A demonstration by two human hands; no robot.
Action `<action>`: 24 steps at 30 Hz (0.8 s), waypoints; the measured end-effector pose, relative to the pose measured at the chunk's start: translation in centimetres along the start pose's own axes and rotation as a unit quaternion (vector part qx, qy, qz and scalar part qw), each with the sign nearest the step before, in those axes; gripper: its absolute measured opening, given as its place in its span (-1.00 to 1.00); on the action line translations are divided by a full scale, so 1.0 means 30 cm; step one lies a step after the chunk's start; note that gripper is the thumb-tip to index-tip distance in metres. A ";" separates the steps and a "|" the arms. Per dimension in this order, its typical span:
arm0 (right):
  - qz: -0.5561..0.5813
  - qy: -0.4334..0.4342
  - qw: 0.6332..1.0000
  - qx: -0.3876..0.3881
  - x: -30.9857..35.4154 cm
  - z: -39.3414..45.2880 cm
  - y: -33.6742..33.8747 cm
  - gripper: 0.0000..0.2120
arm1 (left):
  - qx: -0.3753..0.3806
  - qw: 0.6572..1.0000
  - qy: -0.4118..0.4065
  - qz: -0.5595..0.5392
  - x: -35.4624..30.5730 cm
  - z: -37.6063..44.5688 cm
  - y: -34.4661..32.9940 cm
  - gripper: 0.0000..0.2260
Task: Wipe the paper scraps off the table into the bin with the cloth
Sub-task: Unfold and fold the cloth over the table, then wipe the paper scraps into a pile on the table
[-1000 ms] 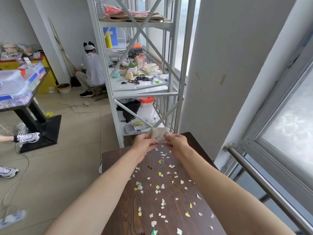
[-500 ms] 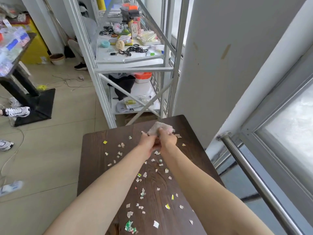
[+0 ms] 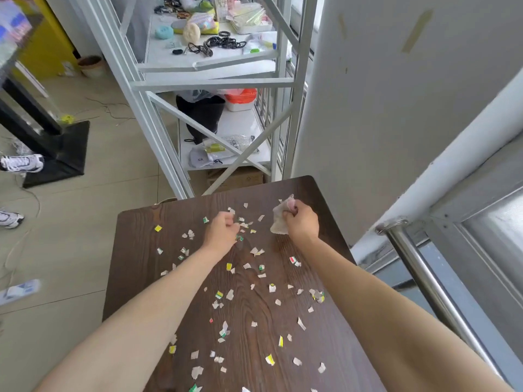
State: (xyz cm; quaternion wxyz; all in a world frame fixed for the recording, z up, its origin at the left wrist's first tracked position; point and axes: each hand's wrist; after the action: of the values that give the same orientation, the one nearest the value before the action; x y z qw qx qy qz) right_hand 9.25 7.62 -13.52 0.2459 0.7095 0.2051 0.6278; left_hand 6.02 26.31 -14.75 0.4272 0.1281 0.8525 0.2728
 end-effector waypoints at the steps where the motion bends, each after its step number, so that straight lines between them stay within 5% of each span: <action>1: -0.035 0.017 0.999 -0.005 -0.023 0.032 0.009 -0.85 | -0.027 0.999 -0.013 0.027 0.010 0.028 0.019 -0.69; 5: -0.219 0.114 0.967 -0.060 -0.122 0.160 0.049 -0.85 | -0.106 0.984 -0.040 0.137 0.052 0.147 0.106 -0.60; 10: -0.386 0.209 0.897 -0.055 -0.199 0.221 0.047 -0.73 | -0.105 0.965 -0.065 0.232 0.106 0.281 0.153 -0.57; 15: -0.336 0.158 0.925 -0.074 -0.236 0.155 -0.046 -0.90 | -0.080 0.959 -0.083 0.258 0.168 0.361 0.152 -0.58; 24: -0.300 0.172 0.937 -0.052 -0.140 -0.064 -0.248 -0.70 | -0.096 0.954 -0.107 0.265 0.198 0.374 0.143 -0.57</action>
State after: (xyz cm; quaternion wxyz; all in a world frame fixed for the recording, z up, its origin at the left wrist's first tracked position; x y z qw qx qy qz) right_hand 6.94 11.18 -21.18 0.4203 0.4826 0.4142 0.6473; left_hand 11.34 36.51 -21.65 0.4387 0.3359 0.7069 0.4417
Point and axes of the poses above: each hand's wrist, its own z-axis towards the middle knuckle, its own y-axis out of the back of the hand, x = y × z, and after that the axes turned 13 degrees about y, right-handed
